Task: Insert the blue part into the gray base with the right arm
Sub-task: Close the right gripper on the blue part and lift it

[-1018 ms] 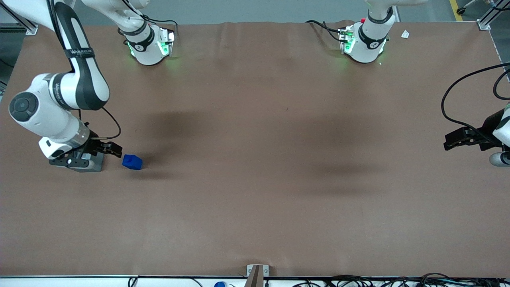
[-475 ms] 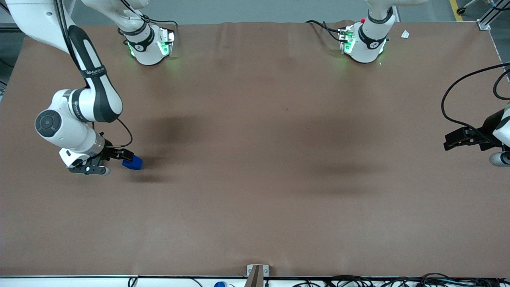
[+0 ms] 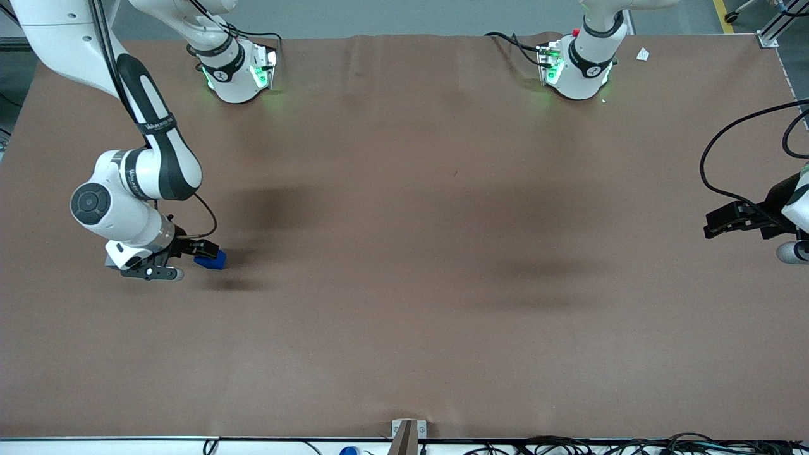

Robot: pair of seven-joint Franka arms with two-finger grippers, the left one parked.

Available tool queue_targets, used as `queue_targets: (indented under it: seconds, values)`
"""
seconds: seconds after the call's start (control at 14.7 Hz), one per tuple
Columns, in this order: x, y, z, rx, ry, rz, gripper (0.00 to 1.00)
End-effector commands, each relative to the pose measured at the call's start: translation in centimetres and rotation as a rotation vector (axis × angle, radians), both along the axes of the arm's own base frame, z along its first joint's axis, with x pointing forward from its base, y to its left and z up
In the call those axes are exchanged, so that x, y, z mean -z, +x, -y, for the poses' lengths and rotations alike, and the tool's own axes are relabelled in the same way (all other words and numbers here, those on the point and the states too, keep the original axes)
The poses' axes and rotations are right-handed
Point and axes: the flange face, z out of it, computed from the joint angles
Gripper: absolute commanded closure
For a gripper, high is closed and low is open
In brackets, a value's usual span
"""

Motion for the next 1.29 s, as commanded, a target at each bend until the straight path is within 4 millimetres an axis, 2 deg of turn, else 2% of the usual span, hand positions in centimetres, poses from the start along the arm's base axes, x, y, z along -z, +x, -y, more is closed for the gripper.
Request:
queue_targets:
  seconds: [0.0,0.27,0.54,0.61,0.88,1.09,1.22]
  values:
    - [1.21,-0.25,-0.29,0.016,0.009,-0.007,0.00]
    - [1.72,-0.31,-0.29,0.016,0.009,-0.013,0.01]
    - [1.85,-0.28,-0.38,0.013,0.009,-0.010,0.08]
    - [1.86,-0.30,-0.38,0.014,0.010,-0.011,0.13]
    - [2.12,-0.31,-0.12,0.017,0.008,-0.027,0.57]
    - [1.88,-0.18,-0.03,0.020,0.008,-0.030,0.72]
    - [1.36,0.05,-0.03,0.019,0.008,-0.033,0.77]
